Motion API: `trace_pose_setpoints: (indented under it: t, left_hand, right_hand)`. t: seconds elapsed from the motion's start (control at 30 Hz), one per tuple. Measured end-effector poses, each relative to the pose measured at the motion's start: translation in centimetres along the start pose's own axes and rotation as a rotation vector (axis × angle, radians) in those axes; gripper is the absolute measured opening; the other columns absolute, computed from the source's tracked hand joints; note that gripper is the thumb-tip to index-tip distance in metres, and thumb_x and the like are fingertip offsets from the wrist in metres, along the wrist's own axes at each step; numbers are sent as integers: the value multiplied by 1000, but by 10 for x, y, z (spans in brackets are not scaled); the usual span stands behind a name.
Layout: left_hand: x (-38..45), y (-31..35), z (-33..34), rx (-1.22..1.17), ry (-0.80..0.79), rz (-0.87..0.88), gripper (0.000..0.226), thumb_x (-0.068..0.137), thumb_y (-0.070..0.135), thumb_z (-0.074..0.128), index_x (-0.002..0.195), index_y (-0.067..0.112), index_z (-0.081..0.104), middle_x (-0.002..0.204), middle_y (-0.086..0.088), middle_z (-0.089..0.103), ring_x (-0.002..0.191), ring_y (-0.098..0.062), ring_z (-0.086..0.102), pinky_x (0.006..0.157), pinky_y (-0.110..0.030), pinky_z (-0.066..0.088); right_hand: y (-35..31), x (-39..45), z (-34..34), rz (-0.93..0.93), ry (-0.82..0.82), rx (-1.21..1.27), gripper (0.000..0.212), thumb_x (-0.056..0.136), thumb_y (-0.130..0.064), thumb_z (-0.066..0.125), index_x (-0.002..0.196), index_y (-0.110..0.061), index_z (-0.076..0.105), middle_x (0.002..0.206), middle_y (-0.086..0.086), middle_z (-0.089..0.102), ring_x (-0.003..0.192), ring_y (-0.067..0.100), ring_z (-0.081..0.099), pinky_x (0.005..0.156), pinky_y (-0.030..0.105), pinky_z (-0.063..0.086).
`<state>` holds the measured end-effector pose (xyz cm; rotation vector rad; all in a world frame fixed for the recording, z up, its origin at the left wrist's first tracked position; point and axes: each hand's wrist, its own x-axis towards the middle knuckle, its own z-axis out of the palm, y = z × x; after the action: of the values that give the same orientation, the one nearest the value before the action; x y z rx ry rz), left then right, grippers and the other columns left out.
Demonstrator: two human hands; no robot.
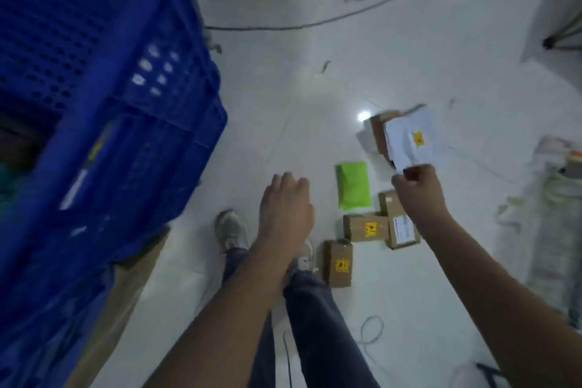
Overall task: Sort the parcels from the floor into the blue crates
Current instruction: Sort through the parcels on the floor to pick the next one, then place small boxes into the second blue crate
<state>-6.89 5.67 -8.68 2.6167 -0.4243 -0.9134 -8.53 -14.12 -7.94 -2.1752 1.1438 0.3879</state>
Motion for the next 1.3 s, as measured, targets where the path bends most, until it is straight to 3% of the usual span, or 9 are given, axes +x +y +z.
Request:
trace_pose_setpoints:
  t: [0.07, 0.17, 0.33, 0.53, 0.67, 0.83, 0.97, 1.2, 1.3]
  left_hand:
    - [3, -3, 51, 90, -271, -129, 36, 94, 27, 40, 124, 8, 45, 129, -13, 47, 121, -28, 42, 96, -36, 38]
    - [-1, 4, 115, 198, -444, -168, 39, 95, 32, 39, 123, 6, 45, 128, -15, 49, 119, -30, 45, 95, -36, 40]
    - [13, 30, 220, 73, -605, -209, 43, 94, 36, 42, 126, 7, 42, 125, -15, 53, 113, -30, 52, 92, -39, 45]
    - [60, 66, 339, -128, -739, -351, 51, 93, 35, 46, 136, 11, 35, 132, -18, 51, 119, -35, 50, 100, -41, 41]
    - [93, 63, 406, -112, -693, -406, 59, 92, 40, 46, 139, 6, 34, 138, -17, 47, 123, -35, 47, 99, -40, 39]
    - [120, 50, 451, -159, -680, -434, 46, 98, 31, 34, 121, -4, 51, 126, -26, 53, 115, -38, 51, 92, -37, 41]
    - [124, 47, 463, -329, -727, -523, 41, 97, 32, 36, 112, 0, 56, 122, -24, 57, 100, -28, 56, 90, -36, 49]
    - [111, 43, 450, -669, -683, -797, 69, 75, 53, 54, 128, 9, 48, 119, -14, 58, 104, -31, 60, 90, -47, 53]
    - [109, 39, 431, -760, -643, -877, 58, 78, 56, 55, 111, 8, 57, 112, -12, 61, 103, -30, 60, 93, -48, 51]
  right_hand:
    - [80, 16, 5, 302, -91, 78, 27, 72, -26, 58, 73, 1, 56, 72, 13, 49, 72, 22, 48, 64, 34, 39]
    - [173, 14, 19, 627, -217, 97, 13, 84, -13, 56, 90, -3, 50, 73, 12, 49, 70, 27, 52, 60, 32, 43]
    - [277, 12, 61, 699, -312, 83, 25, 84, -23, 58, 97, -3, 49, 88, 12, 52, 81, 27, 51, 71, 34, 44]
    - [373, 33, 121, 996, -348, 420, 38, 95, -30, 42, 123, -3, 43, 110, 15, 49, 99, 29, 51, 81, 40, 46]
    - [423, 62, 161, 1031, -279, 444, 47, 98, -34, 34, 137, -8, 37, 134, 16, 44, 120, 35, 45, 90, 48, 45]
    - [467, 85, 197, 1020, -318, 443, 52, 99, -37, 25, 140, -7, 35, 138, 17, 42, 123, 36, 43, 82, 45, 40]
    - [475, 85, 216, 1036, -422, 509, 55, 97, -47, 23, 141, -15, 35, 143, 12, 42, 128, 34, 41, 91, 47, 39]
    - [465, 74, 196, 1032, -249, 735, 51, 95, -51, 28, 132, -17, 38, 124, 8, 47, 112, 31, 51, 83, 48, 51]
    - [448, 72, 173, 921, -185, 756, 35, 94, -43, 47, 104, -9, 51, 109, 10, 52, 103, 26, 55, 73, 40, 56]
